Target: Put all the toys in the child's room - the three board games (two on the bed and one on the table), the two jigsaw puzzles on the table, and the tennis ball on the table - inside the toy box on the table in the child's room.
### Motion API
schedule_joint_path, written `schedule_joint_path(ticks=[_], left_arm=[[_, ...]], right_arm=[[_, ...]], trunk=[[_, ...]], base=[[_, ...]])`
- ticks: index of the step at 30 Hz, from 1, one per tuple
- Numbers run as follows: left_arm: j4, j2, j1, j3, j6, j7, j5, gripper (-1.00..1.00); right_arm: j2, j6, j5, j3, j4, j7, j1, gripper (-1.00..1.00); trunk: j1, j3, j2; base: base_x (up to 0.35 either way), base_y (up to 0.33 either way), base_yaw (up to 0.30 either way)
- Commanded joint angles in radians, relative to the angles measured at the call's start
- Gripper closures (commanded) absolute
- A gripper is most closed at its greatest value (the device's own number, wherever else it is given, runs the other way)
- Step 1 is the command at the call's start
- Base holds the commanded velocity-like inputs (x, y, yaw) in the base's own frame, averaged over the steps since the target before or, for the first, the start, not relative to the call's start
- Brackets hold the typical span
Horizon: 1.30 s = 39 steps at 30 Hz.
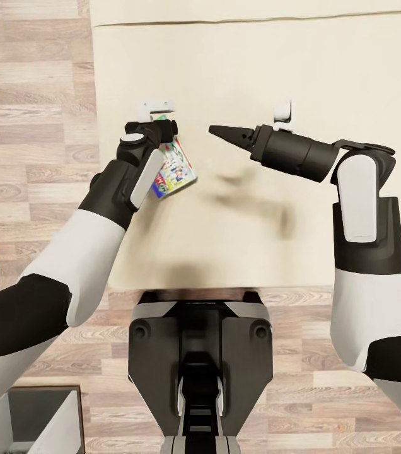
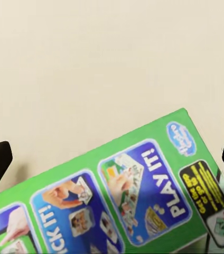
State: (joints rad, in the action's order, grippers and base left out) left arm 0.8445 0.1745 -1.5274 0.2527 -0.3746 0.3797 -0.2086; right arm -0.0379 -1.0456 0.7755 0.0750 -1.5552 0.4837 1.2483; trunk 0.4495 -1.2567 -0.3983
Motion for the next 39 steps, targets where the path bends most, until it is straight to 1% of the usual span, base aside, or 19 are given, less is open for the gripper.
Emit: schedule_joint_path(ticks=[1, 11, 30, 39], left_arm=[[0.001, 0.0, 0.0, 0.002, -0.003, 0.008, -0.009, -1.0], [0.001, 0.0, 0.0, 0.002, -0.003, 0.008, -0.01, -1.0], [0.002, 0.0, 0.0, 0.001, -0.001, 0.007, -0.009, -1.0], [0.002, 0.0, 0.0, 0.002, 0.002, 0.007, -0.01, -1.0]], right_arm=[[0.0, -0.002, -0.008, 0.0, 0.0, 0.009, 0.001, -1.0], [0.0, -0.002, -0.008, 0.002, 0.0, 0.009, 0.0, -1.0], [0.0, -0.002, -0.008, 0.002, 0.0, 0.009, 0.0, -1.0], [0.0, -0.002, -0.008, 0.002, 0.0, 0.009, 0.0, -1.0]], trunk=[[0.001, -0.001, -0.002], [0.001, -0.001, -0.002], [0.001, -0.001, -0.002], [0.001, -0.001, -0.002]], base=[[-0.068, 0.0, 0.0], [-0.119, 0.0, 0.0], [-0.011, 0.0, 0.0], [-0.14, 0.0, 0.0]])
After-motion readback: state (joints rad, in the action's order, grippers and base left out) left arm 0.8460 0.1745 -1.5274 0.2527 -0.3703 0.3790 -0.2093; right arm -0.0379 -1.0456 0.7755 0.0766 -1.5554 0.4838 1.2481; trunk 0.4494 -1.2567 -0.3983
